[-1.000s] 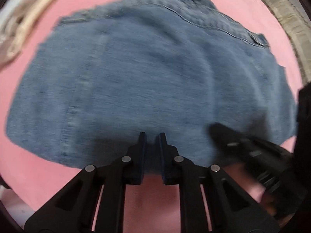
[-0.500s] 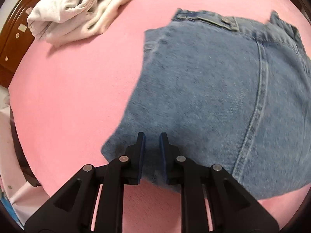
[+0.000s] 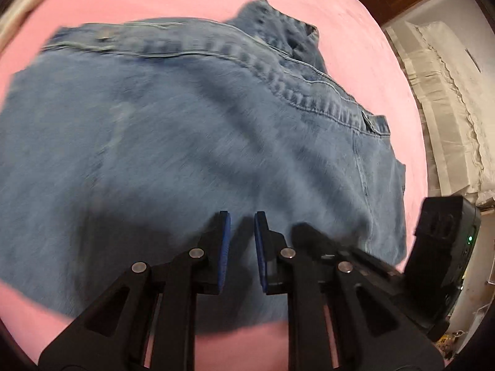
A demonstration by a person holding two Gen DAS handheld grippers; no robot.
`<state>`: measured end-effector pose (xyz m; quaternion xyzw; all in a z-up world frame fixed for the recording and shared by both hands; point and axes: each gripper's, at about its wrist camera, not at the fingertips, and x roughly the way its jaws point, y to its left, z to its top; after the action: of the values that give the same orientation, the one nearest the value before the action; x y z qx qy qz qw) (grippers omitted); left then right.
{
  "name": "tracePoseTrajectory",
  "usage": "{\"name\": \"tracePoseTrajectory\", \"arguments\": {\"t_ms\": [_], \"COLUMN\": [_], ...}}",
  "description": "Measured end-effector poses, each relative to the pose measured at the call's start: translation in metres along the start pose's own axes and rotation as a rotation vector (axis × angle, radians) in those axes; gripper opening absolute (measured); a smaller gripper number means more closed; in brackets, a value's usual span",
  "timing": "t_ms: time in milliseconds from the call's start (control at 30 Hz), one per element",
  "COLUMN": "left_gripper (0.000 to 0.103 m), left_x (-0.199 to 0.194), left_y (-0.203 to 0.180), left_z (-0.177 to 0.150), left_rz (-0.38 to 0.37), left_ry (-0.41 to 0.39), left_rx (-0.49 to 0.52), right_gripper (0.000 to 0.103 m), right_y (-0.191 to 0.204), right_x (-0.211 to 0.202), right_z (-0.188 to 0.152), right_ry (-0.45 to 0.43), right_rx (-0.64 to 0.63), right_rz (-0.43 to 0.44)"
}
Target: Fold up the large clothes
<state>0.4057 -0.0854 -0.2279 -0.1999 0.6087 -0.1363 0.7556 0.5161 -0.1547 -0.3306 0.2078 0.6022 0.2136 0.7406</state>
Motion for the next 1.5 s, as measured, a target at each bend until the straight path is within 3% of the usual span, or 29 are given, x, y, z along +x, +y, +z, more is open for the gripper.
{"name": "tracePoseTrajectory", "arguments": {"t_ms": [67, 200, 267, 367, 433, 500, 533, 567, 667, 700, 733, 767, 800, 833, 900, 933, 1000, 1033, 1133, 1200, 1267, 1367, 1400, 1500], "left_gripper": [0.014, 0.014, 0.014, 0.004, 0.001, 0.001, 0.001, 0.001, 0.001, 0.001, 0.001, 0.001, 0.001, 0.001, 0.001, 0.001, 0.001, 0.001, 0.001, 0.001, 0.001, 0.001, 0.001, 0.002], "left_x": [0.015, 0.022, 0.023, 0.026, 0.026, 0.019, 0.015, 0.01, 0.001, -0.002, -0.005, -0.007, -0.007, -0.007, -0.007, -0.005, -0.008, -0.01, -0.02, -0.023, -0.025, -0.032, -0.037, -0.047], "left_y": [-0.002, 0.002, 0.009, 0.021, 0.029, 0.039, 0.042, 0.045, 0.068, 0.078, 0.088, 0.096, 0.097, 0.095, 0.088, 0.088, 0.101, 0.109, 0.132, 0.143, 0.143, 0.139, 0.134, 0.109], "left_z": [0.02, 0.056, 0.072, 0.094, 0.099, 0.098, 0.097, 0.097, 0.095, 0.095, 0.096, 0.097, 0.098, 0.099, 0.098, 0.099, 0.101, 0.102, 0.102, 0.105, 0.113, 0.121, 0.117, 0.094], "left_rz": [-0.009, -0.029, 0.028, 0.142, 0.141, 0.148, 0.196, 0.298, 0.442, 0.451, 0.4, 0.354, 0.34, 0.357, 0.496, 0.539, 0.524, 0.497, 0.474, 0.5, 0.539, 0.501, 0.457, 0.264], "left_ry": [0.006, -0.081, -0.133, -0.2, -0.203, -0.219, -0.238, -0.271, -0.294, -0.291, -0.281, -0.277, -0.274, -0.272, -0.292, -0.299, -0.303, -0.311, -0.326, -0.323, -0.319, -0.289, -0.274, -0.218], "left_rx": [-0.006, -0.058, -0.089, -0.106, -0.111, -0.108, -0.092, -0.069, -0.057, -0.064, -0.075, -0.093, -0.091, -0.069, -0.006, 0.004, -0.045, -0.086, -0.167, -0.191, -0.184, -0.211, -0.223, -0.205], "right_gripper": [0.0, 0.0, 0.0, 0.0, 0.0, 0.0, 0.0, 0.0, 0.0, 0.0, 0.0, 0.0, 0.0, 0.0, 0.0, 0.0, 0.0, 0.0, 0.0, 0.0, 0.0, 0.0, 0.0, 0.0], "right_y": [-0.009, -0.024, -0.027, -0.033, -0.04, -0.051, -0.059, -0.069, -0.103, -0.118, -0.131, -0.138, -0.149, -0.158, -0.169, -0.179, -0.197, -0.197, -0.186, -0.195, -0.203, -0.191, -0.181, -0.145], "right_x": [0.009, 0.024, 0.027, 0.025, 0.023, 0.028, 0.022, 0.015, -0.007, -0.019, -0.028, -0.036, -0.044, -0.051, -0.068, -0.079, -0.094, -0.095, -0.094, -0.1, -0.11, -0.127, -0.128, -0.124], "right_z": [0.018, 0.067, 0.089, 0.107, 0.117, 0.128, 0.128, 0.129, 0.131, 0.131, 0.133, 0.132, 0.133, 0.134, 0.134, 0.134, 0.133, 0.136, 0.141, 0.141, 0.14, 0.136, 0.134, 0.121], "right_ry": [-0.038, -0.11, -0.132, -0.136, -0.121, -0.133, -0.136, -0.151, -0.205, -0.229, -0.242, -0.264, -0.283, -0.297, -0.336, -0.356, -0.376, -0.354, -0.318, -0.311, -0.321, -0.353, -0.354, -0.309], "right_rx": [0.064, 0.1, 0.058, -0.006, -0.036, -0.07, -0.076, -0.065, 0.011, 0.039, 0.054, 0.063, 0.055, 0.05, 0.052, 0.079, 0.165, 0.139, -0.009, 0.013, 0.06, 0.04, 0.008, -0.068], "right_rz": [0.017, 0.018, -0.026, -0.047, -0.021, -0.059, -0.072, -0.107, -0.148, -0.203, -0.201, -0.267, -0.278, -0.319, -0.525, -0.574, -0.525, -0.542, -0.712, -0.773, -0.781, -0.739, -0.702, -0.476]}}
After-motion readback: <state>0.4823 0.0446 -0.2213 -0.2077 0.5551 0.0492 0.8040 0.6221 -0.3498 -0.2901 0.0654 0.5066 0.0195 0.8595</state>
